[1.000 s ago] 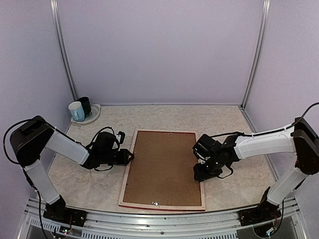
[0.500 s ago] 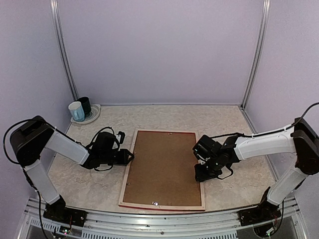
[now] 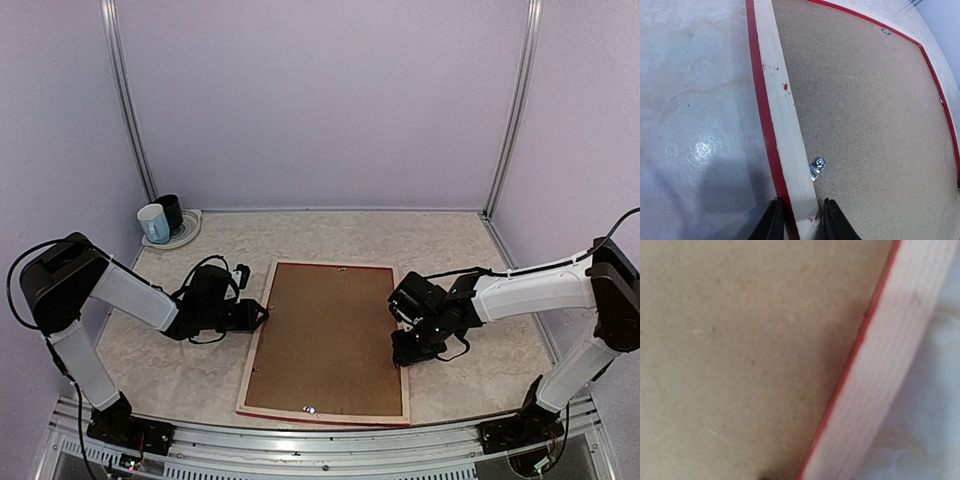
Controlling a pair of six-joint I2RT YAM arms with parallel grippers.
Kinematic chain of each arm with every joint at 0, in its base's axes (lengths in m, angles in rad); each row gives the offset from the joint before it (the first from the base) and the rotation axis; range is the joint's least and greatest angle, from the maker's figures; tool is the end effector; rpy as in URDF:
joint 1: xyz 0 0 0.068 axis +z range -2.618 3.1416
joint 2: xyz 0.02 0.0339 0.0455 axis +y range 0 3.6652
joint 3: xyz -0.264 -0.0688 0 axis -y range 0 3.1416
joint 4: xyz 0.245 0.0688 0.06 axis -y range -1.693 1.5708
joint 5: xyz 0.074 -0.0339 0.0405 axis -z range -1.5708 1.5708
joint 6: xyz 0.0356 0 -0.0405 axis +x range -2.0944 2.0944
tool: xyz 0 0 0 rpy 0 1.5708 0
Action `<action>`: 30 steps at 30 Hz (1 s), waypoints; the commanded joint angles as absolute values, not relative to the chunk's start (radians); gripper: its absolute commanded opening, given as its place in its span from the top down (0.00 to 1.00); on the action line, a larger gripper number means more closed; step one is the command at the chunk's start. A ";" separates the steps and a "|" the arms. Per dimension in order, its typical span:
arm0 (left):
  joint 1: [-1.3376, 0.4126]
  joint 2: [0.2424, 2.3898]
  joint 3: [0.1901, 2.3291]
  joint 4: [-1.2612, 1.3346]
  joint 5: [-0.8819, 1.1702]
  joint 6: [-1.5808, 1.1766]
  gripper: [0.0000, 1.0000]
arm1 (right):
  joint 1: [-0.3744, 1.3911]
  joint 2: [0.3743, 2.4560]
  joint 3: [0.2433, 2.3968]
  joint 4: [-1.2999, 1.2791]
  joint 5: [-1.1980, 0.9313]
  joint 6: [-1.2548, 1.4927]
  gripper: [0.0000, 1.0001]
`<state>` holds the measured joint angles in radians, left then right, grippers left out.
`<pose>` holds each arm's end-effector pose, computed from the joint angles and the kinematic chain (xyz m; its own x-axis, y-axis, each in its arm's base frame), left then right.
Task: Put the photo into the frame
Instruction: Press the fastener onto the backboard.
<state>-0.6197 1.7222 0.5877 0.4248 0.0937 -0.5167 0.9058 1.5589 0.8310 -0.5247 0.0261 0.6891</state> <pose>0.2429 -0.1774 0.1065 -0.7754 -0.0510 -0.6294 0.2909 0.8558 -0.4277 0.1698 0.2150 0.1552 -0.9493 -0.1806 -0.2572 -0.2306 0.9563 0.1798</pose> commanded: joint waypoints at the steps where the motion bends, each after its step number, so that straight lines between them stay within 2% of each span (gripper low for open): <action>1: -0.611 1.774 0.526 0.219 0.097 -0.520 0.74 | 0.919 1.585 0.831 -0.605 -0.026 0.625 0.74; 12: -0.609 1.768 0.524 0.222 0.098 -0.522 0.74 | 0.919 1.654 0.902 -0.664 -0.023 0.520 0.75; 17: -0.609 1.758 0.517 0.225 0.098 -0.521 0.74 | 0.919 1.667 0.966 -0.690 0.019 0.518 0.71; 22: -0.609 1.758 0.518 0.227 0.100 -0.520 0.74 | 0.915 1.653 1.047 -0.724 0.085 0.536 0.58; 30: -0.609 1.749 0.514 0.229 0.101 -0.521 0.74 | 0.907 1.676 1.059 -0.695 0.077 0.579 0.56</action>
<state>-0.6159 1.7176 0.5755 0.4377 0.0978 -0.5236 0.9070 1.6520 1.0622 -0.7017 0.0708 0.5587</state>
